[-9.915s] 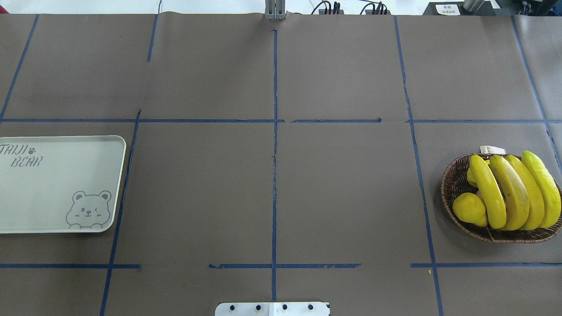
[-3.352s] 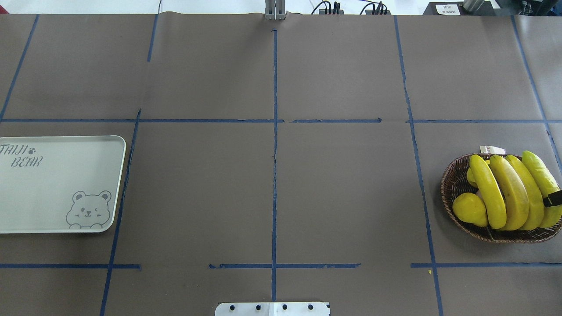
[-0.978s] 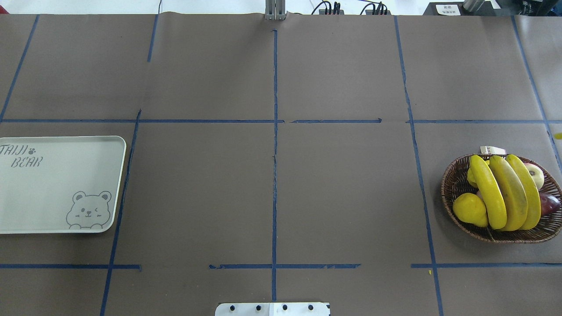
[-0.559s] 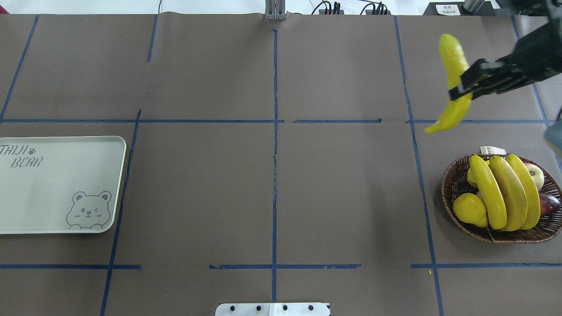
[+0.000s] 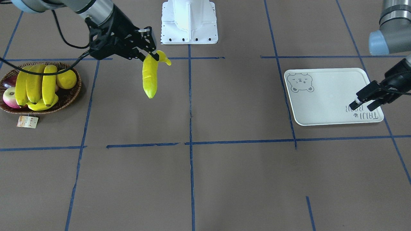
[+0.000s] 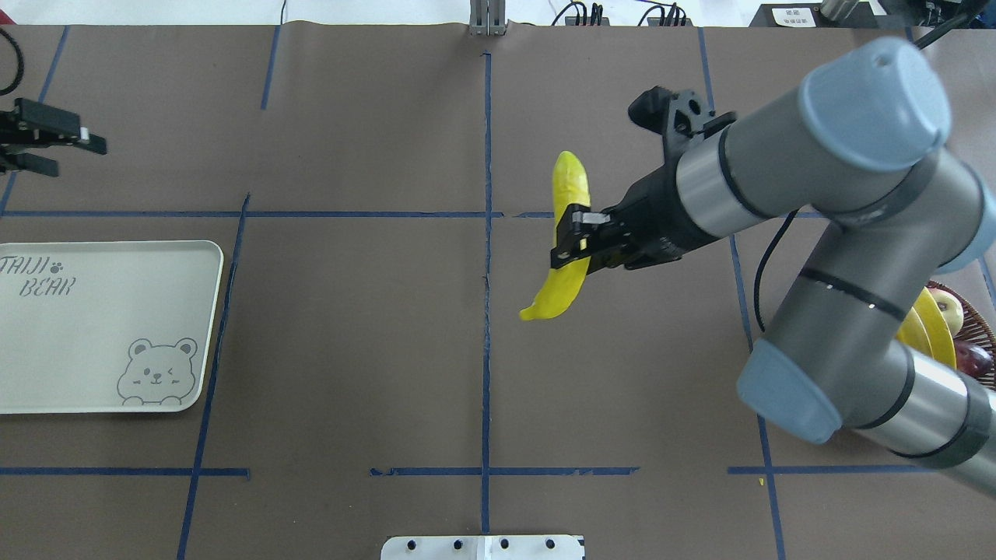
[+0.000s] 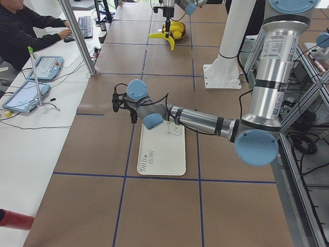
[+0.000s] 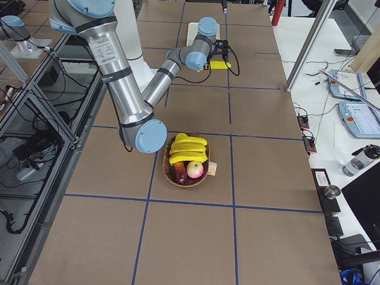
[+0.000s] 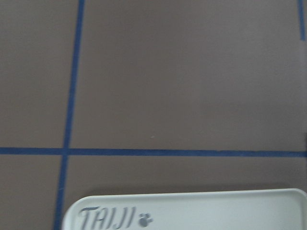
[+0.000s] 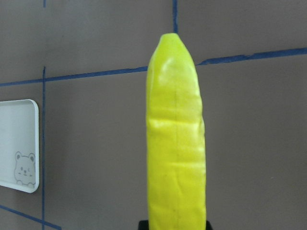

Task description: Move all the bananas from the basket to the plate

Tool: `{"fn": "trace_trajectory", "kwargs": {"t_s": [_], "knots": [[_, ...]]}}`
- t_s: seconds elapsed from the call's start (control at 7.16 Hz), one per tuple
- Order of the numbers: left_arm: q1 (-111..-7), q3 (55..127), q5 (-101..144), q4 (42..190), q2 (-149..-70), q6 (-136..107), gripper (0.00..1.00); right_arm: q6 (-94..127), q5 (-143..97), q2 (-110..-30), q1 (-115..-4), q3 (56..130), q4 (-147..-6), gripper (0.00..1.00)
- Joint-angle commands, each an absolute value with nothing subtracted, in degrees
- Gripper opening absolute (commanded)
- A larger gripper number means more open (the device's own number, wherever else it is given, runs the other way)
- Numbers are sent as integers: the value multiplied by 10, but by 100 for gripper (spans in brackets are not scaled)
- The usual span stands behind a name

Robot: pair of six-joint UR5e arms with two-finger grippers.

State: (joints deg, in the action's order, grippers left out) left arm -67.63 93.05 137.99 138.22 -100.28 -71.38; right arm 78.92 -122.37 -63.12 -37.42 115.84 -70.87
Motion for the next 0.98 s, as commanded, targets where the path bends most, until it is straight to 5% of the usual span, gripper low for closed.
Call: {"fn": "trace_trajectory", "kwargs": {"t_s": [0.0, 0.84], "knots": [[-593, 934, 1377, 1445, -1108, -960, 99, 824, -1165, -616, -308, 1157, -668, 1], [-463, 983, 1352, 1448, -1212, -1092, 99, 819, -1160, -563, -290, 1133, -670, 1]]}}
